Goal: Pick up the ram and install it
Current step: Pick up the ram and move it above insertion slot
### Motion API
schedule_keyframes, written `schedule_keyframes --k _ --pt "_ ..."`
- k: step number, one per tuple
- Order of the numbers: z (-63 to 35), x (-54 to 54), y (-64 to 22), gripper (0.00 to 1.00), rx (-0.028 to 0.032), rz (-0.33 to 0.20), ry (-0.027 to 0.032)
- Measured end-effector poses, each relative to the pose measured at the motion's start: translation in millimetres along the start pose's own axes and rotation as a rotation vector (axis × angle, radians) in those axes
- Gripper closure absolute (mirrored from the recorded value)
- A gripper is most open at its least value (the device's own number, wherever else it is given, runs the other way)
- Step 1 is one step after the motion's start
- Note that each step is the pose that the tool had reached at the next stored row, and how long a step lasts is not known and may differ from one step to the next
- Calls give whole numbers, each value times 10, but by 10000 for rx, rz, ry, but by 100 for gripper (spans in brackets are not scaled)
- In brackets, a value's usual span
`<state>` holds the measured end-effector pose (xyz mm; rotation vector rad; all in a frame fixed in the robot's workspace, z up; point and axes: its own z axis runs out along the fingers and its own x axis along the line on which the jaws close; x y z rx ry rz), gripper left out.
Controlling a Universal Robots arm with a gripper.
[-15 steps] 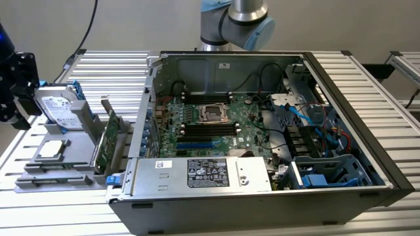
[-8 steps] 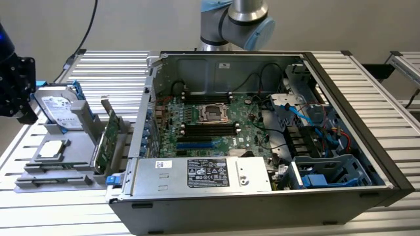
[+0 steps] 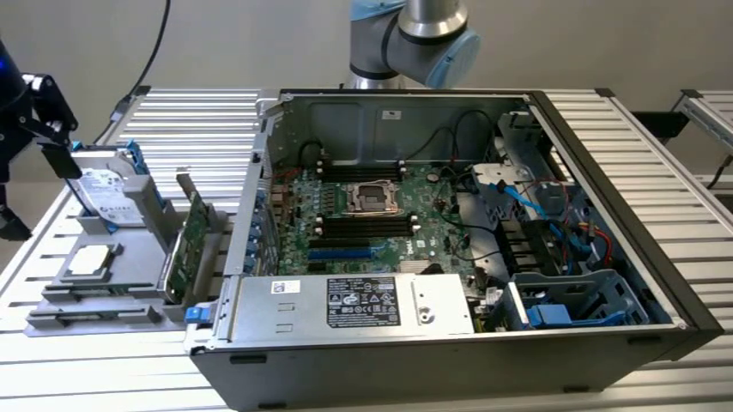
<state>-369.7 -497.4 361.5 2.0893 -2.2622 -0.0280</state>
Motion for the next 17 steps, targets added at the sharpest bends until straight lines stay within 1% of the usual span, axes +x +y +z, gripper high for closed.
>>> schedule_keyframes --k 1,3,17 --pt "0 0 0 2 0 0 0" --pt "0 0 0 1 0 0 0" --pt "0 0 0 1 0 0 0"
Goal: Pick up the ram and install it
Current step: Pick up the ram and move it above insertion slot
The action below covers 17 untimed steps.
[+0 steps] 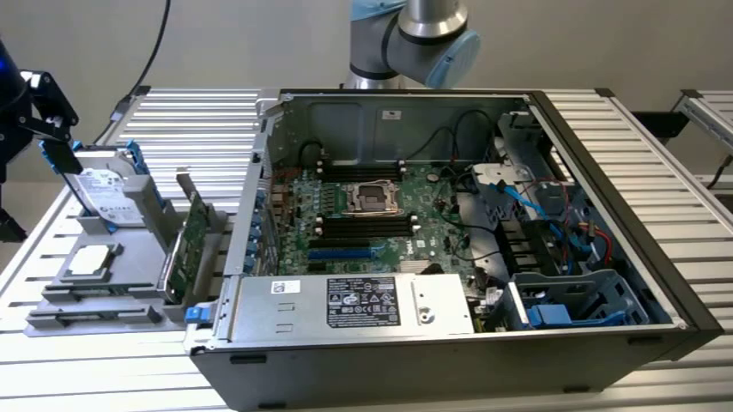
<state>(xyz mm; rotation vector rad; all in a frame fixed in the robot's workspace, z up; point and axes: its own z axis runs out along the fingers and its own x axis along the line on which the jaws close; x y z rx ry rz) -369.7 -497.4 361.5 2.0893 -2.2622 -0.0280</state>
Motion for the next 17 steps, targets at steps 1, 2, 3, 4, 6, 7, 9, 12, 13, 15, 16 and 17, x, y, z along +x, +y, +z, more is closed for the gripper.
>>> schedule_keyframes --k 1,2,3,4,6,7,9,12,13,15,16,17 --pt "0 0 0 3 0 0 0" --pt "0 0 0 3 0 0 0" --pt "0 0 0 9 0 0 0" --pt "0 0 0 16 0 0 0" --pt "0 0 0 22 0 0 0" --pt "0 0 0 27 0 0 0" --pt "0 0 0 40 0 0 0" --pt "0 0 0 51 0 0 0" --pt "0 0 0 51 0 1 0" --pt "0 3 0 57 0 0 0" --pt "1 6 0 57 0 0 0" --pt "9 8 -1 64 3 0 -2"
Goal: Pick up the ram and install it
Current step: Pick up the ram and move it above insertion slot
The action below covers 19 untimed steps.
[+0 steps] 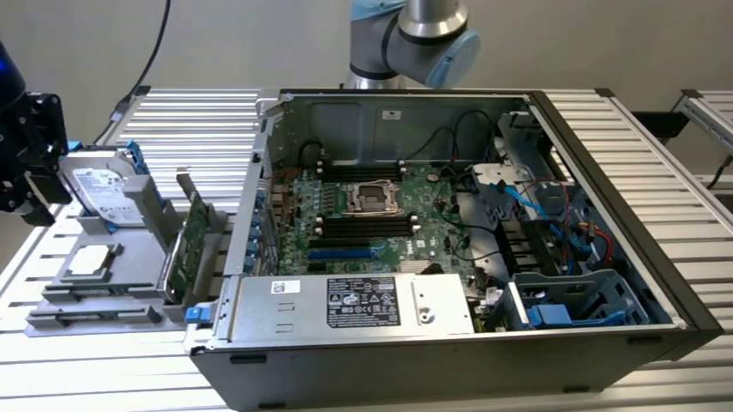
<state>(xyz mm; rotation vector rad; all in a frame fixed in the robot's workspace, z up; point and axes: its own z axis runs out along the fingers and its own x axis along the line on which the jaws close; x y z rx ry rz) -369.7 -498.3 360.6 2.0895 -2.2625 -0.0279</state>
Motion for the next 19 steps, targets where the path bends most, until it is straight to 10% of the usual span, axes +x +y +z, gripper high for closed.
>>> schedule_keyframes --k 19 --pt "350 139 12 64 -1 -22 3"
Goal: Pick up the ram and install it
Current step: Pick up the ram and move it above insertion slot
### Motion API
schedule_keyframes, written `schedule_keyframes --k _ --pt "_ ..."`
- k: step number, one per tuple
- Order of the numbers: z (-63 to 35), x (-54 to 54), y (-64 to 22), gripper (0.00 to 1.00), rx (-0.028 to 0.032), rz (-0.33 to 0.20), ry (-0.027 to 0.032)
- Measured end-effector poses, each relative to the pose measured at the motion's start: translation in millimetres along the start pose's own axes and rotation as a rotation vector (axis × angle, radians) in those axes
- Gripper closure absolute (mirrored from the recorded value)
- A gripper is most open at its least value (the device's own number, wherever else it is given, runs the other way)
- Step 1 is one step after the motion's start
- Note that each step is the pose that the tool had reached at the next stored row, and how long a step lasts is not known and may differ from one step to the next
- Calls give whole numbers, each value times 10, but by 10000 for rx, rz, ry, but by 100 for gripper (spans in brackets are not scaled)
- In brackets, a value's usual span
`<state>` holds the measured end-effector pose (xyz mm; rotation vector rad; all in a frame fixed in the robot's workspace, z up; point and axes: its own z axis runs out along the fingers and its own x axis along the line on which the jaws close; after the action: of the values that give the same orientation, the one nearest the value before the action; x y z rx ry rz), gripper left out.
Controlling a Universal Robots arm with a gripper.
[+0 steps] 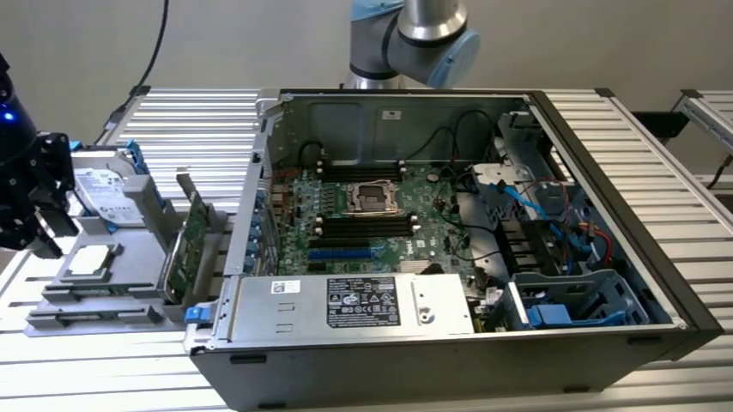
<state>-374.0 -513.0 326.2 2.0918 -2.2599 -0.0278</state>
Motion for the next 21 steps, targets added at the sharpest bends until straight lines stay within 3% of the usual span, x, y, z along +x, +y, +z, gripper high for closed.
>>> schedule_keyframes --k 12,21 --pt "225 123 27 64 1 -11 0" --pt "390 142 31 64 0 -29 1"
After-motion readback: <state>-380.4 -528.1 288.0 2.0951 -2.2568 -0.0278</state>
